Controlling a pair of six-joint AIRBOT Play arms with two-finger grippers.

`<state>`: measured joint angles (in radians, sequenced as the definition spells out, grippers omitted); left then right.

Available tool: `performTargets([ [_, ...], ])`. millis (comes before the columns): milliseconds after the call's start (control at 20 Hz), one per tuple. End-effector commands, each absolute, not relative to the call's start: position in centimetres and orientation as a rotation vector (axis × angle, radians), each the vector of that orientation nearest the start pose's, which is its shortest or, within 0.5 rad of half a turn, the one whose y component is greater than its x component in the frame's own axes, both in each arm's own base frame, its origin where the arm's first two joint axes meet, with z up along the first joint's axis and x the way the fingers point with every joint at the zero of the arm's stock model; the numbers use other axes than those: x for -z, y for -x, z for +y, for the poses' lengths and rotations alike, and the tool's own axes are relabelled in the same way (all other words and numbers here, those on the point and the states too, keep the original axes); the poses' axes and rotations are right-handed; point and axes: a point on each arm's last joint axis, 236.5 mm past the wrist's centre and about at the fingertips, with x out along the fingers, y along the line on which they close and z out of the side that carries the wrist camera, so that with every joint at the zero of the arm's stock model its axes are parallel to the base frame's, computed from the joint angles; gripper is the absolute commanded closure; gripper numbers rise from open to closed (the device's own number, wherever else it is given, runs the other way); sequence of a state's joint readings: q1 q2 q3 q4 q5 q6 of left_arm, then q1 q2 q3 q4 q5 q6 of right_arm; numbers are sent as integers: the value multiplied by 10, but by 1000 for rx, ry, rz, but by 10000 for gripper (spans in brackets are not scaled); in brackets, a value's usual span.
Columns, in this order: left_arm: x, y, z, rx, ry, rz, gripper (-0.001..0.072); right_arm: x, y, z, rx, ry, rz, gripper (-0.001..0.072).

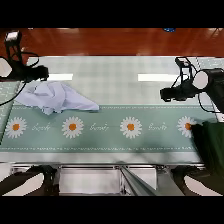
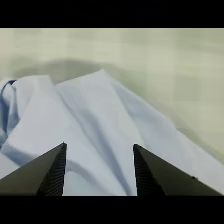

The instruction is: Fold the shirts.

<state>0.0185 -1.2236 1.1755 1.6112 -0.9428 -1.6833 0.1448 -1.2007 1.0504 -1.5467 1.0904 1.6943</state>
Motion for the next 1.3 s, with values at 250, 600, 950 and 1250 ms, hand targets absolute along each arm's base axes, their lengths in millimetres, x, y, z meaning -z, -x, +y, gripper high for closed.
performTargets([
  [250,75,-394,45,-175,175,1416,199,-5,-367,71,-96,-86,1228,305],
  [600,103,-370,36,-72,88,1606,685,-5,-364,70,-92,-91,1241,305],
  [950,-85,-447,-21,143,239,1122,686,-61,-357,72,-106,-132,1098,305],
  [1250,-269,-430,-63,293,222,721,686,-134,-329,69,-133,-143,914,305],
])
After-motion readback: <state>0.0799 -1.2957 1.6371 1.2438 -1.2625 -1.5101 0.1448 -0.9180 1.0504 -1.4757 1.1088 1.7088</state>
